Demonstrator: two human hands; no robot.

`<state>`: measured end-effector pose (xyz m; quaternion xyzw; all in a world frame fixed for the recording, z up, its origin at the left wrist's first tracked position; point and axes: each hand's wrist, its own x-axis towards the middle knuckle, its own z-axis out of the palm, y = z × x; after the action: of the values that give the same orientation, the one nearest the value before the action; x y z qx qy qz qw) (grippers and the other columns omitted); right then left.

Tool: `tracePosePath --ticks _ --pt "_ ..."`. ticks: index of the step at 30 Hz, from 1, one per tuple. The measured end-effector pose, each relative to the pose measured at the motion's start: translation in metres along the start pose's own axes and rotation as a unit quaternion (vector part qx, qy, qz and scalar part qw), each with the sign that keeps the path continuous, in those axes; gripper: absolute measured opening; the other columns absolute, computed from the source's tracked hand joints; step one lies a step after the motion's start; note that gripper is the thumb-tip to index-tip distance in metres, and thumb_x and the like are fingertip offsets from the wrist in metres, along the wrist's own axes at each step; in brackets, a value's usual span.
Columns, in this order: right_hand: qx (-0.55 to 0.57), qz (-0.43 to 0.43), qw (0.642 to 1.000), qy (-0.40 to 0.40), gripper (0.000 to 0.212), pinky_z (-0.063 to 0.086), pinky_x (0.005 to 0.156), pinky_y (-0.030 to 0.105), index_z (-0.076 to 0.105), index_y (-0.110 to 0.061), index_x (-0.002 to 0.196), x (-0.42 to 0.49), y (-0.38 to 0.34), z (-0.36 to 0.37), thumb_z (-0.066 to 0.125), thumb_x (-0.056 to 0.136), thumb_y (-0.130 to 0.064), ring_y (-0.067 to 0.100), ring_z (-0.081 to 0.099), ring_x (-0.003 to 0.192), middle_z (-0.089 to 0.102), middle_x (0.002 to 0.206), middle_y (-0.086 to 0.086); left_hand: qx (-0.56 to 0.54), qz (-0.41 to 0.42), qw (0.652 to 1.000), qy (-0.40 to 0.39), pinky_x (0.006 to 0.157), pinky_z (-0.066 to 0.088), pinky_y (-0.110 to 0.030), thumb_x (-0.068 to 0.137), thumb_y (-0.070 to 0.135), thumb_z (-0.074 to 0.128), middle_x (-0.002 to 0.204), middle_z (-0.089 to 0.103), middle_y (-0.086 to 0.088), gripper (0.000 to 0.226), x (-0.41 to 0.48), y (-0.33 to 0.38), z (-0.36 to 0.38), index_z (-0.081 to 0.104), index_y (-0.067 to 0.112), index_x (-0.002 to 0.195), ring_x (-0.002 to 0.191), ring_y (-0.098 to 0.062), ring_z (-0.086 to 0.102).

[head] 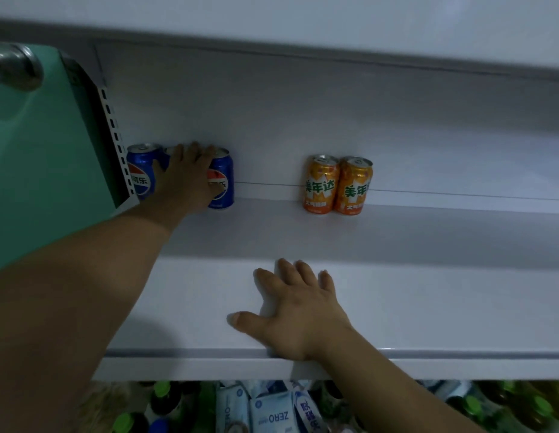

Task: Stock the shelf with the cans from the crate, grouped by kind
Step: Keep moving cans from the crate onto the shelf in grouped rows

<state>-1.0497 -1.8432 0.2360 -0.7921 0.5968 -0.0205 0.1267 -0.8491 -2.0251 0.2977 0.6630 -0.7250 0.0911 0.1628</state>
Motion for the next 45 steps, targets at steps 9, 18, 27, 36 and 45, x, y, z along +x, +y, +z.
tracePosePath --ticks 9,18,27,36,45 --pt "0.115 0.05 0.992 0.018 0.076 0.028 0.114 0.037 0.039 -0.021 0.146 -0.015 0.024 -0.034 0.048 0.086 -0.067 0.022 0.034 0.139 0.036 0.153 0.002 -0.217 0.006 0.954 -0.209 0.114 0.029 -0.034 0.088 0.04 0.063 0.158 0.018 -0.002 0.078 -0.098 0.06 -0.022 0.02 0.021 0.151 0.141 -0.022 0.026" --pt "0.106 0.303 0.942 0.1 0.071 0.044 0.099 0.036 0.037 -0.023 0.146 -0.194 0.148 -0.092 0.053 0.088 -0.061 0.026 0.054 0.12 0.048 0.144 0.006 -0.201 0.245 0.916 -0.245 0.111 0.026 -0.032 0.09 0.044 0.058 0.156 0.026 0.0 0.068 -0.179 0.222 -0.054 0.03 0.022 0.147 0.14 -0.021 0.03" --pt "0.125 0.527 0.827 0.154 0.075 0.036 0.107 0.035 0.038 -0.021 0.147 -0.408 0.227 -0.054 0.052 0.087 -0.064 0.024 0.04 0.136 0.041 0.15 0.003 -0.202 0.479 0.791 -0.322 0.107 0.03 -0.027 0.088 0.042 0.062 0.153 0.032 -0.002 0.069 -0.316 0.428 -0.062 0.033 0.019 0.147 0.137 -0.02 0.036" --pt "0.206 0.672 0.695 0.149 0.076 0.035 0.109 0.036 0.037 -0.02 0.147 -0.562 0.278 0.046 0.048 0.088 -0.066 0.027 0.04 0.135 0.039 0.151 0.005 -0.131 0.564 0.675 -0.457 0.1 0.04 -0.03 0.086 0.042 0.063 0.143 0.046 -0.004 0.061 -0.442 0.545 0.021 0.043 0.019 0.139 0.125 -0.021 0.048" --pt "0.306 0.695 0.646 0.074 0.071 0.041 0.096 0.032 0.032 -0.016 0.149 -0.605 0.359 0.182 0.048 0.093 -0.057 0.026 0.049 0.125 0.046 0.145 0.009 -0.064 0.539 0.624 -0.562 0.093 0.047 -0.031 0.084 0.045 0.064 0.124 0.06 -0.003 0.067 -0.51 0.622 0.165 0.042 0.019 0.141 0.11 -0.019 0.057"
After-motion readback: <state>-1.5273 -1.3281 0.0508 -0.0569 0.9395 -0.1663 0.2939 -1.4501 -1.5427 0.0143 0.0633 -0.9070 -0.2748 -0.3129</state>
